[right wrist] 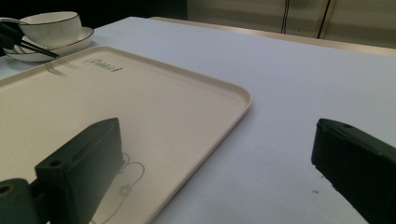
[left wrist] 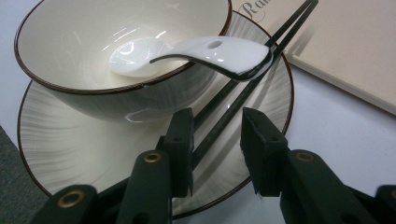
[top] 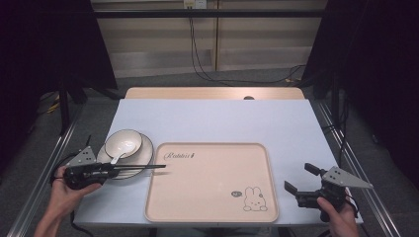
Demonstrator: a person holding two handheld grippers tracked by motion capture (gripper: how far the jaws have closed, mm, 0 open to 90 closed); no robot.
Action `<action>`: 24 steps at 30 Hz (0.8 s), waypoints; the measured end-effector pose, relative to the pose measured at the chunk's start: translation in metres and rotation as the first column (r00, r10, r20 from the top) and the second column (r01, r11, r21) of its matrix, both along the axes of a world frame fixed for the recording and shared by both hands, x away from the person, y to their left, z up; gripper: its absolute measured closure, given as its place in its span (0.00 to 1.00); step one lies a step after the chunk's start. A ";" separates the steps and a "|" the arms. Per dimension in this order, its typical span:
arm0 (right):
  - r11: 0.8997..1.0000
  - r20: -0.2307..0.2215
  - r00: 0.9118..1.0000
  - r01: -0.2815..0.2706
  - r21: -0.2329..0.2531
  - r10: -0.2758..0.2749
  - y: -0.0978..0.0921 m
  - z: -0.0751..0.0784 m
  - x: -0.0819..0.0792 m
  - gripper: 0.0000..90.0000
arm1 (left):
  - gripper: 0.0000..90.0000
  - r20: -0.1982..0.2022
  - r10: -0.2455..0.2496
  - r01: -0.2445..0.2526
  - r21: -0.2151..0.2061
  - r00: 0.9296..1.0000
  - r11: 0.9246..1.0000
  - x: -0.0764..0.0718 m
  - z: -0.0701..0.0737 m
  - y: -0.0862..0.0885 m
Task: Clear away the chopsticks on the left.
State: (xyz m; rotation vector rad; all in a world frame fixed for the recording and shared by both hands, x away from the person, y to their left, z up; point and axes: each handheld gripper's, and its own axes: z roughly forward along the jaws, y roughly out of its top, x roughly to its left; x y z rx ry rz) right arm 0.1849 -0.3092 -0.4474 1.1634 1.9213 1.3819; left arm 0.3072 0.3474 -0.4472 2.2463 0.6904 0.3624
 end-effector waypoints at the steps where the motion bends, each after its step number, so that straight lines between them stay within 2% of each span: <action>1: 1.000 0.000 1.000 0.000 0.000 0.000 0.000 0.000 0.000 0.02 | 0.75 -0.007 -0.014 0.014 0.011 1.000 1.000 0.001 -0.001 -0.002; 3: 1.000 0.000 1.000 0.000 0.001 0.000 0.000 0.000 0.000 0.02 | 0.75 -0.008 -0.020 0.021 0.015 1.000 1.000 0.001 -0.001 -0.003; 4: 1.000 -0.002 1.000 0.001 0.002 -0.001 0.000 0.000 0.000 0.02 | 0.75 -0.012 -0.020 0.020 0.003 1.000 1.000 0.001 -0.002 -0.004; 5: 1.000 -0.002 1.000 0.003 0.003 -0.003 0.000 0.000 0.000 0.02 | 0.76 -0.010 -0.025 0.026 0.024 1.000 0.999 0.002 -0.001 -0.004; 8: 1.000 -0.002 1.000 0.003 0.003 -0.003 0.000 0.000 0.000 0.02 | 0.77 -0.021 -0.056 0.057 0.045 0.998 0.997 0.003 -0.002 -0.008; 9: 1.000 0.000 1.000 0.003 0.002 -0.003 0.000 0.000 0.000 0.02 | 0.77 -0.026 -0.053 0.054 0.047 0.998 0.997 0.004 -0.002 -0.008; 11: 1.000 0.000 1.000 0.005 0.002 -0.005 0.000 0.000 0.000 0.02 | 0.79 -0.029 -0.045 0.046 0.034 0.999 0.998 0.004 -0.002 -0.009; 13: 1.000 0.001 1.000 0.004 0.000 -0.004 -0.001 0.000 0.000 0.02 | 0.81 -0.039 -0.064 0.066 0.044 0.997 0.997 0.006 -0.002 -0.009; 14: 1.000 -0.001 1.000 0.005 0.001 -0.005 -0.001 0.000 0.000 0.02 | 0.83 -0.064 -0.083 0.086 0.043 0.995 0.995 0.009 -0.002 -0.011; 16: 1.000 -0.003 1.000 0.011 0.000 -0.011 -0.001 -0.001 0.001 0.02 | 0.85 -0.069 -0.091 0.094 0.046 0.993 0.994 0.009 -0.002 -0.012; 18: 1.000 -0.001 1.000 0.012 -0.002 -0.012 -0.001 -0.001 0.001 0.02 | 0.87 -0.081 -0.105 0.109 0.043 0.991 0.993 0.010 -0.002 -0.014; 19: 1.000 0.000 1.000 0.009 -0.003 -0.009 -0.001 -0.001 0.001 0.02 | 0.91 -0.096 -0.111 0.115 0.034 0.989 0.993 0.010 -0.001 -0.015; 20: 1.000 0.000 1.000 0.009 -0.003 -0.009 -0.001 -0.001 0.001 0.02 | 0.94 -0.096 -0.111 0.115 0.034 0.989 0.993 0.010 -0.001 -0.015; 23: 1.000 -0.004 1.000 0.011 0.000 -0.011 -0.001 0.000 0.001 0.02 | 0.95 -0.096 -0.113 0.116 0.031 0.989 0.993 0.009 -0.001 -0.015; 24: 1.000 -0.004 1.000 0.011 0.000 -0.011 -0.001 0.000 0.001 0.02 | 0.95 -0.108 -0.109 0.112 0.028 0.988 0.993 0.009 -0.001 -0.015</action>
